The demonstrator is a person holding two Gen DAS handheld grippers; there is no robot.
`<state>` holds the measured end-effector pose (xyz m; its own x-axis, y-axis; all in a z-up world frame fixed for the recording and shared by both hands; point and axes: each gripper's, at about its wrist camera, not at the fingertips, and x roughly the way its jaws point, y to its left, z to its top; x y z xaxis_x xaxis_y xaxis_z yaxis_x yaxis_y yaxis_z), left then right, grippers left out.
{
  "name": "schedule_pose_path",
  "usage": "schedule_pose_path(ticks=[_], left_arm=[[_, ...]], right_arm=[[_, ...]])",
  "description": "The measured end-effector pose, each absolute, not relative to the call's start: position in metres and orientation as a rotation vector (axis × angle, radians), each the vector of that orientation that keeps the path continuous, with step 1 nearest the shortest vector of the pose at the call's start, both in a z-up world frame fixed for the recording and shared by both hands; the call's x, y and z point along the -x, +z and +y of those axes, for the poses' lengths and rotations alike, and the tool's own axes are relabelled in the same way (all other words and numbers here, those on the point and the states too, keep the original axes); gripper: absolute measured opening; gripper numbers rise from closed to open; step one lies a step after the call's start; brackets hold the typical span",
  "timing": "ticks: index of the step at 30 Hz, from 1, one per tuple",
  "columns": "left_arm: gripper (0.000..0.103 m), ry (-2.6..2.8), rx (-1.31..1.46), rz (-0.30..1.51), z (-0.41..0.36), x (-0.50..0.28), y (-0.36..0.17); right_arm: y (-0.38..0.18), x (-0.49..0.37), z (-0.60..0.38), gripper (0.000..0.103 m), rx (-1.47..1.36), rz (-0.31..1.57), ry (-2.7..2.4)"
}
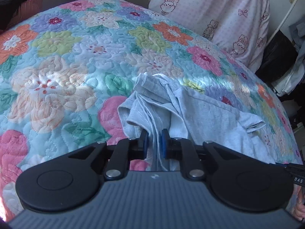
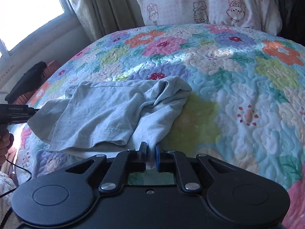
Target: Fold clothes
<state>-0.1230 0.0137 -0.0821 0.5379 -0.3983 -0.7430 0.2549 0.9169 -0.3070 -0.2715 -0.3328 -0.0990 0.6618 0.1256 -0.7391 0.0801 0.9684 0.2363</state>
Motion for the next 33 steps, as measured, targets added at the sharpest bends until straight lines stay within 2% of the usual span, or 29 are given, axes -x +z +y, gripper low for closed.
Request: schedule_pose_path(ticks=[2,5,7,8,12,14,17,19,21,22,25,28,33], left_arm=[[0.027,-0.355,0.105,0.971,0.008,0.119,-0.093],[0.036,-0.312,0.090,1.026,0.009,0.112,-0.106],[0.044,-0.294,0.115,1.024,0.016,0.112,-0.105],[0.047,-0.283,0.122,1.010,0.019,0.114,-0.103],[0.047,-0.270,0.119,0.913,0.027,0.121,-0.085],[0.047,-0.327,0.139,0.845,0.031,0.123,-0.070],[0.047,-0.484,0.207,0.820,0.027,0.112,-0.056],[0.047,-0.582,0.208,0.861,0.014,0.098,-0.058],[0.047,-0.629,0.209,0.916,0.002,0.082,-0.064],[0.049,-0.638,0.213,0.950,-0.004,0.073,-0.069],[0.058,-0.600,0.232,1.081,-0.017,0.046,-0.093],[0.059,-0.594,0.220,1.130,-0.027,0.031,-0.105],[0.061,-0.647,0.196,1.085,-0.041,0.022,-0.099]], right_arm=[[-0.103,0.270,-0.327,0.017,-0.212,0.916,-0.023],[-0.104,0.273,-0.324,0.023,-0.149,0.949,-0.092],[-0.100,0.276,-0.324,0.039,-0.092,0.934,-0.141],[-0.096,0.277,-0.324,0.040,-0.060,0.922,-0.174],[-0.073,0.278,-0.324,0.041,0.010,0.834,-0.162],[-0.064,0.271,-0.318,0.045,0.067,0.782,-0.101],[-0.068,0.251,-0.301,0.046,0.276,0.738,-0.035],[-0.078,0.237,-0.288,0.048,0.450,0.731,0.004],[-0.092,0.223,-0.277,0.057,0.612,0.744,0.036],[-0.097,0.220,-0.273,0.058,0.668,0.754,0.052],[-0.116,0.209,-0.269,0.061,0.839,0.768,0.102],[-0.121,0.198,-0.273,0.063,0.844,0.760,0.117],[-0.107,0.174,-0.303,0.065,0.553,0.750,0.154]])
